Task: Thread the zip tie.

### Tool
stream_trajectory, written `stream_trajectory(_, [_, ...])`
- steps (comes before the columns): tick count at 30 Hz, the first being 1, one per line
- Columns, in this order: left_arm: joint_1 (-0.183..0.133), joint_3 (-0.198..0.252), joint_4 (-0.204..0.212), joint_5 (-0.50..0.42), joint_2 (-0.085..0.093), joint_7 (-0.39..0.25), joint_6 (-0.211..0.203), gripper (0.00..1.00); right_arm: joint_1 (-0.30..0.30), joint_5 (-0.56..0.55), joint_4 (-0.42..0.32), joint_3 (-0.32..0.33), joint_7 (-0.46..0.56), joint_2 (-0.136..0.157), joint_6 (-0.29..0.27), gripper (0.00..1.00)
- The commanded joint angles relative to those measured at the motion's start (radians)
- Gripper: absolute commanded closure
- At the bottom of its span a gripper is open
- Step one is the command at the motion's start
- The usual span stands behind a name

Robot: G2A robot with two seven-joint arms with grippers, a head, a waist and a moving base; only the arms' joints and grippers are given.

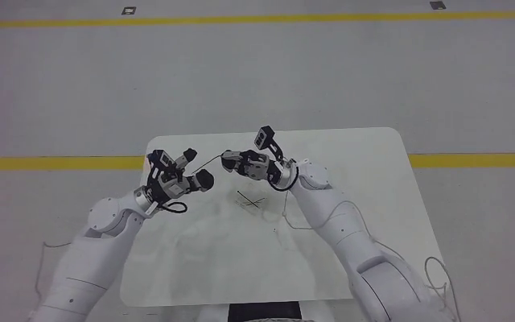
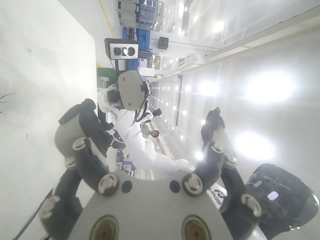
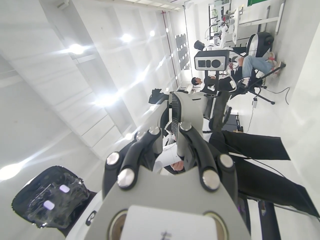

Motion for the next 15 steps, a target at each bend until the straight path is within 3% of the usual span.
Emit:
stream_trajectory(1, [-0.001, 0.000, 0.001, 0.004, -0.001, 0.000, -0.004, 0.00, -0.006, -0.002, -0.013, -0.002, -0.002, 0.002, 0.012, 1.00])
stream_trajectory(4, [0.001, -0.004, 0.002, 0.010, -0.001, 0.004, -0.012, 0.00, -0.012, -0.007, -0.026, -0.003, 0.000, 0.007, 0.026, 1.00])
stream_trajectory(6, [0.003, -0.007, 0.001, 0.009, -0.001, 0.003, -0.013, 0.09, -0.014, -0.017, -0.034, -0.003, 0.002, 0.011, 0.034, 1.00])
stream_trajectory(7, [0.004, -0.007, 0.000, 0.007, -0.001, 0.002, -0.013, 0.22, -0.015, -0.024, -0.036, -0.004, 0.002, 0.013, 0.037, 1.00])
stream_trajectory(10, [0.007, -0.009, -0.005, 0.014, -0.001, 0.002, -0.011, 0.45, -0.018, -0.053, -0.040, -0.010, -0.016, 0.019, 0.045, 1.00])
stream_trajectory(15, [0.009, -0.009, -0.012, 0.020, -0.002, 0.008, -0.005, 0.53, -0.027, -0.057, -0.056, -0.017, -0.026, 0.023, 0.056, 1.00])
